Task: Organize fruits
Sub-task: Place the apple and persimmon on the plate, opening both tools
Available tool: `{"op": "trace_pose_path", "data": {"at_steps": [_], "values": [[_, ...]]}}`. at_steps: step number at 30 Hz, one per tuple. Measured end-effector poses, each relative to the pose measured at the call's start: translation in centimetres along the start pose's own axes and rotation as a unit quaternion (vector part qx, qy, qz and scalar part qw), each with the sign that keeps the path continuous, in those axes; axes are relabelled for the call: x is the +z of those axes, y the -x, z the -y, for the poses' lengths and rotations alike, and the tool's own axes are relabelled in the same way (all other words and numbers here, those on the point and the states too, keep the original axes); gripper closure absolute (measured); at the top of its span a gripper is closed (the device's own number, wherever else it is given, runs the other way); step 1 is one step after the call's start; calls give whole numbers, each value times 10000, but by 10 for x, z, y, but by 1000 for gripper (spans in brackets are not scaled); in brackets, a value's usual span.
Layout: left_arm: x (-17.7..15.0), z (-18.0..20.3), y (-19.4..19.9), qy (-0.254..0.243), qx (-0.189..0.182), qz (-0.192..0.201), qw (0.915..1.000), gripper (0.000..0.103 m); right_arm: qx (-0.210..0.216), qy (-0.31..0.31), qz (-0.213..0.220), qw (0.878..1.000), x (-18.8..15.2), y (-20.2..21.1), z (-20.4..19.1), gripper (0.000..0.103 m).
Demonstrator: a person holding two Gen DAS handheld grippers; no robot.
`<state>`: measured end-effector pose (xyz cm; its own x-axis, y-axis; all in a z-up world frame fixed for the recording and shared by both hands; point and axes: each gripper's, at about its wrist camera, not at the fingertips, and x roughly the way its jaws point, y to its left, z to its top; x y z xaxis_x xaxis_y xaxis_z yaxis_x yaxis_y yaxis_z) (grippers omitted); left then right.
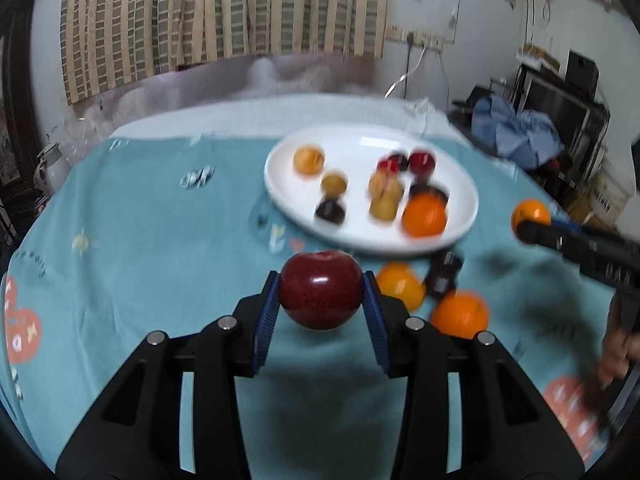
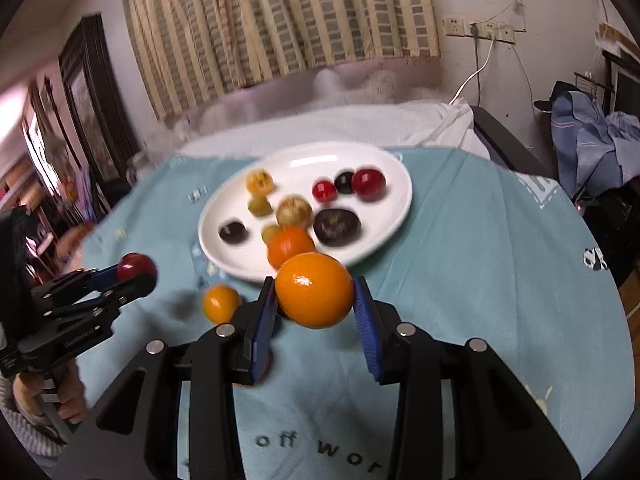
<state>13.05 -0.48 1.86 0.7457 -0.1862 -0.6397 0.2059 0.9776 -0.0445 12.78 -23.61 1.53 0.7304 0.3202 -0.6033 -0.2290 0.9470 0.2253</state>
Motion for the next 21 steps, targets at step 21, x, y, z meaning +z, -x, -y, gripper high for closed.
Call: {"op": "trace_pose_path", "data": {"at_steps": [21], "values": [[50,27,-79,-26,77,-106,9999,34,-34,-568,-73,9984,74,-87,22,41]]}}
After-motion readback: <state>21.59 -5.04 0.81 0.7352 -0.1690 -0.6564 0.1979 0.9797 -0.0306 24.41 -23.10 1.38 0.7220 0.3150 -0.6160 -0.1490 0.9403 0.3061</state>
